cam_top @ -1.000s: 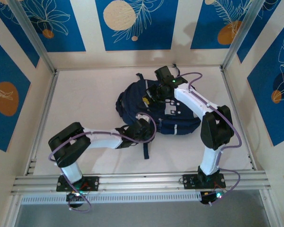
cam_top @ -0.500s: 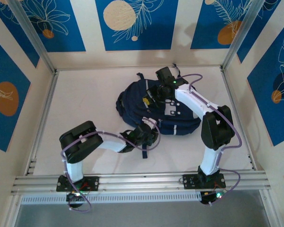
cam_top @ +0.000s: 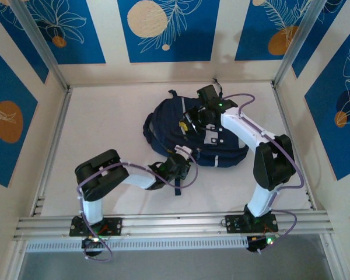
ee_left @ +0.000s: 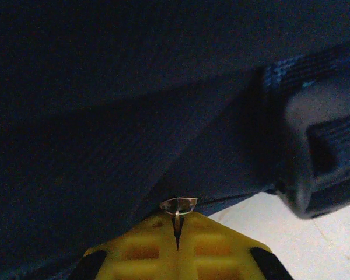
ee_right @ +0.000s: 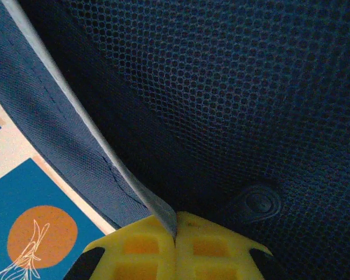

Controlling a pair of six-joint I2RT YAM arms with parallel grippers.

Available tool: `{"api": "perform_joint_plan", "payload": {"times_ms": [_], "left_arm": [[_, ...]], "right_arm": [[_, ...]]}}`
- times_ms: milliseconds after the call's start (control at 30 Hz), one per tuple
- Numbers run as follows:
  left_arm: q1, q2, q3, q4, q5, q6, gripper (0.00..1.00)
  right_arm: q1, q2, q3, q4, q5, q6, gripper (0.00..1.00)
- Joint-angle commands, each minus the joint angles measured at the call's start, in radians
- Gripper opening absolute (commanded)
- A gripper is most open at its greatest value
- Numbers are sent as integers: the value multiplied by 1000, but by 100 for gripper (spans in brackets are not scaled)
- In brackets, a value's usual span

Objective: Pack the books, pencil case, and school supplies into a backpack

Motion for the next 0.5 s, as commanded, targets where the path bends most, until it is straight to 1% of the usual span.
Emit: {"api": "perform_joint_plan", "payload": {"times_ms": [0,233,467], "left_arm": [[3,-61,-32,-39,-3,-32,0],[19,-105,-54,-106,56,-78,0],[25,-132,-71,-169,56,-92,0]], "right_arm": [[-24,-39,-10,-47,27,-33,0],[-22,-32,-22,-56,41,-85,0],[-15,-23,-21,-83,69,-157,0]]}}
